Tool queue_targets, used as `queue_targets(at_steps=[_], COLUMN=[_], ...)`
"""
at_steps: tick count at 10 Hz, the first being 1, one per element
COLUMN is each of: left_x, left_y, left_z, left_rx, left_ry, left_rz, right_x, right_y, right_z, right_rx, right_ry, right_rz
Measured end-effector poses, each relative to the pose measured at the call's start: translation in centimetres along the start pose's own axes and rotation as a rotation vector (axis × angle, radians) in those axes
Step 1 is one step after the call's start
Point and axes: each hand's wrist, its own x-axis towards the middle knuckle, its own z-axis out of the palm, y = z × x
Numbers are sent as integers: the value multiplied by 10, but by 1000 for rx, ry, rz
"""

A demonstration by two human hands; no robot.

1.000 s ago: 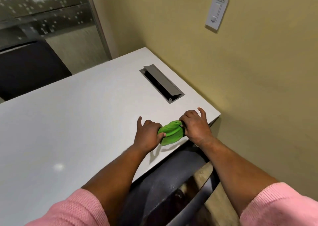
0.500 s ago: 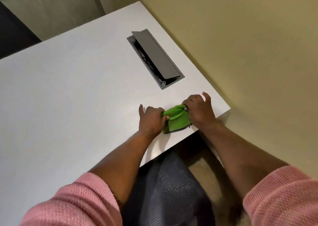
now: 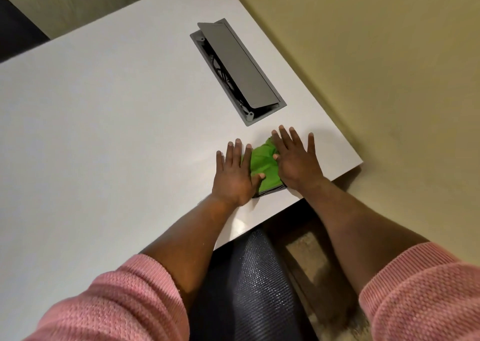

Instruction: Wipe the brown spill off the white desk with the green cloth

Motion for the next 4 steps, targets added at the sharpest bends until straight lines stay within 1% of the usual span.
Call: queue_targets(at_steps=[1, 2, 3, 4], left_x=[10, 12, 2, -9], left_y=[-6, -6, -7, -13], left_z=[-2, -7, -12, -20], left_rx=[91, 80, -15, 0], left_ry=[-135, -161, -128, -76], left_rz=[-12, -15, -28, -19], right_x=[2, 3, -1, -5], right_y=[5, 3, -7, -22], right_z=[7, 3, -10, -23], right_rx=[-42, -64, -68, -67], right_ry=[-77, -95, -103, -85], right_rz=[43, 61, 75, 62])
